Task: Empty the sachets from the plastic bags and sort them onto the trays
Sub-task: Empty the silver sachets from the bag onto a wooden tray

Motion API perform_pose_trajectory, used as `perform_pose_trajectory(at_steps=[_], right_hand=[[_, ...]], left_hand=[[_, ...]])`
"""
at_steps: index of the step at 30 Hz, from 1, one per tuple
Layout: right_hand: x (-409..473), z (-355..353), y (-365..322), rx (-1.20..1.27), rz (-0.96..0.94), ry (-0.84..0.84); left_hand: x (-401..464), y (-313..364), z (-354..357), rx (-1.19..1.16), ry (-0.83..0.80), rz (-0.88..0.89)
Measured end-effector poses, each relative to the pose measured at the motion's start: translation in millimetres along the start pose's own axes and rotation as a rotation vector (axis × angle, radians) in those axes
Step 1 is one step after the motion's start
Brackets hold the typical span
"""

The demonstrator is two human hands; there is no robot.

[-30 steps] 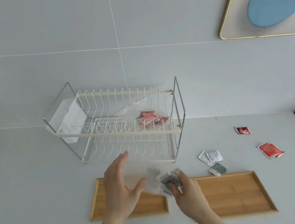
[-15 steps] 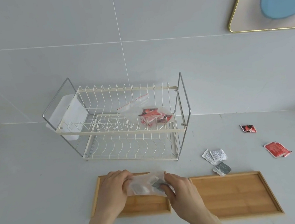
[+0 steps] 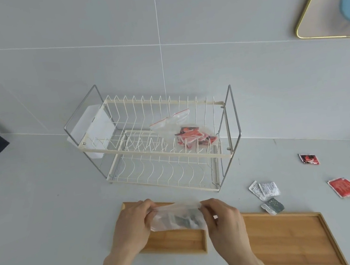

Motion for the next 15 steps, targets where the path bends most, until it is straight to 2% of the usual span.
perform_pose_trajectory(at_steps=[5,8,10,15], right_hand=[[1,-2,1,0.087,0.052,0.030],[-1,-3,-5,0.079,0.019,0.033],[0,-5,-7,0.119,0.042,0.087],[5,-5,-11,0.119,0.025,0.006]], left_hand=[[-1,2,-1,-0.006,-0.007,-0.017],[-1,5,-1,0.002,-0.029,-0.009],[0,7,0,-0.010,-0.042,-0.013],[0,7,2,0.002,-0.051,-0.037]])
Point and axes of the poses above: each hand's wrist, its own x-axis towards the middle knuckle, its own z-axis out of the palm, y = z × x, the point moved 1 cm from there along x, towards the middle knuckle, and after that the axes turned 2 degrees about -z, right-handed, at the moved point
